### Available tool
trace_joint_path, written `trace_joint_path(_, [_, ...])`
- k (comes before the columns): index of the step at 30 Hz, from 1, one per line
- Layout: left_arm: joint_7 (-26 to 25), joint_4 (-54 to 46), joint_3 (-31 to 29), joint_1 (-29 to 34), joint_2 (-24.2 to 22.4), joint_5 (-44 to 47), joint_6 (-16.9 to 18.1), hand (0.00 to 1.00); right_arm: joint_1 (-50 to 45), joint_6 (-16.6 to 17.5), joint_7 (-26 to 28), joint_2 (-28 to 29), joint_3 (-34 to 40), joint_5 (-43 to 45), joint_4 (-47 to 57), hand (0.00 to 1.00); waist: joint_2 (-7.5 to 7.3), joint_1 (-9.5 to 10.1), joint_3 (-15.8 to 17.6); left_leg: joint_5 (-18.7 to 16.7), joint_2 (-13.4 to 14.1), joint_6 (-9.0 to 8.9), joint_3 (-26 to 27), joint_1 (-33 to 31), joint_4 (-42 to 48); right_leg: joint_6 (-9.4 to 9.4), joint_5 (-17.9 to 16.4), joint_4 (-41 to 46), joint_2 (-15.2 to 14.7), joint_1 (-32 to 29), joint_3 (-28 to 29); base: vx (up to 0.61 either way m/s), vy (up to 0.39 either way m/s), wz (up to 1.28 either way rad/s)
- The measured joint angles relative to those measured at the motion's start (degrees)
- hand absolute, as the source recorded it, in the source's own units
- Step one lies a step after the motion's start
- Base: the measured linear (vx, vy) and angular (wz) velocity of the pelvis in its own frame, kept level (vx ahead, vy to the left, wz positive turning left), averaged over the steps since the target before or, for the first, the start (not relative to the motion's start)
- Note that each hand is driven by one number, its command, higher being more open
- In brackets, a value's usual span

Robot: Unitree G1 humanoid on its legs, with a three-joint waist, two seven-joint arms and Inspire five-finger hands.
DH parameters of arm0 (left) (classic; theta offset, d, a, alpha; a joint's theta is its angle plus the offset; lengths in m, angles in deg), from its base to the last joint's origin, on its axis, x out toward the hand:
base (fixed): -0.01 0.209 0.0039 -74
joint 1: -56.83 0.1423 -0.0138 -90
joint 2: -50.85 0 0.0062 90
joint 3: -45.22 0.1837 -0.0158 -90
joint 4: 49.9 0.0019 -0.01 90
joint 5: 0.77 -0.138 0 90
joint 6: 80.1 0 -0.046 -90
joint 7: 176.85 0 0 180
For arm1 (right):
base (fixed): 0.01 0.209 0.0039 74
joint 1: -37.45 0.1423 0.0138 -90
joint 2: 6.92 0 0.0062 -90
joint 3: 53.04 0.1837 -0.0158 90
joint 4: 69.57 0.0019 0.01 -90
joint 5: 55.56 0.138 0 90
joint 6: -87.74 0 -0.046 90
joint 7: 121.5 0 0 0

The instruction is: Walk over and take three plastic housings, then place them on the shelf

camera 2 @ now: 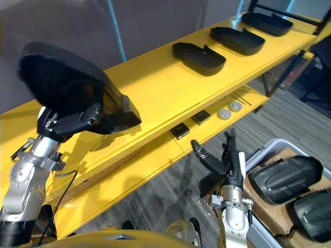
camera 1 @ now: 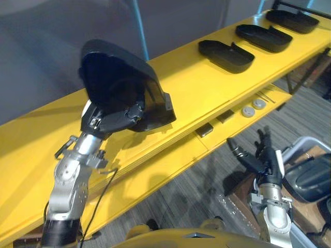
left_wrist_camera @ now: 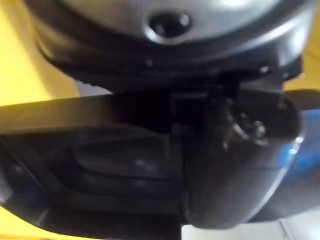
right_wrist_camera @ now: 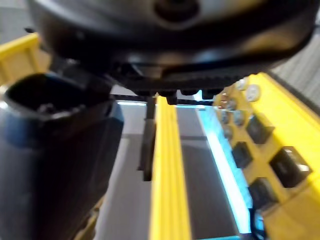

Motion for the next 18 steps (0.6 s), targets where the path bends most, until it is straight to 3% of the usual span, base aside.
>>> trace_joint_path(5, [-5.65,17.96,-1.22,-11.64,1.61,16.96,-0.77,0.0,-2.85,-2.86,5.02,-2.72,-3.75,-0.11,-6.28,1.0,0.24,-2.61,-0.8,3.62,0.03,-0.7,1.88,1.39,-6.29,0.03,0.28,-0.18,1.12,-2.31,0.52,-0.05,-0.029,-0.17])
trace_joint_path(9, [-9.89,23.84,-2.17,-13.23,1.71,19.76,-0.51,0.0,-3.13,-3.0,7.08,-3.2,-6.55,-2.02,-8.18,1.0,0.21,-3.78,-0.81,6.71,0.02,-0.88,2.65,1.46,-9.91,0.03,0.26,-0.2,1.93,-4.29,1.17,-0.06,-0.04,-0.11])
trace_joint_path(13, [-14.91,30.34,-2.17,-14.07,1.71,22.36,-0.44,0.0,-3.16,-2.98,7.72,-5.32,-10.76,-4.69,-8.7,1.0,-0.01,-4.7,-0.67,7.47,-0.06,-0.94,3.35,1.84,-11.06,0.03,0.23,0.36,2.23,-5.62,2.28,-0.07,0.002,-0.12])
trace_joint_path(18, [-22.85,35.33,-4.73,-18.01,1.68,28.83,0.83,0.0,-2.79,-2.98,7.33,-5.69,-16.23,-5.93,-9.33,1.0,-1.72,-4.77,0.88,8.47,-0.1,-0.62,3.73,-0.04,-11.59,0.04,0.21,2.22,2.42,-8.98,3.3,-0.05,0.005,-0.03])
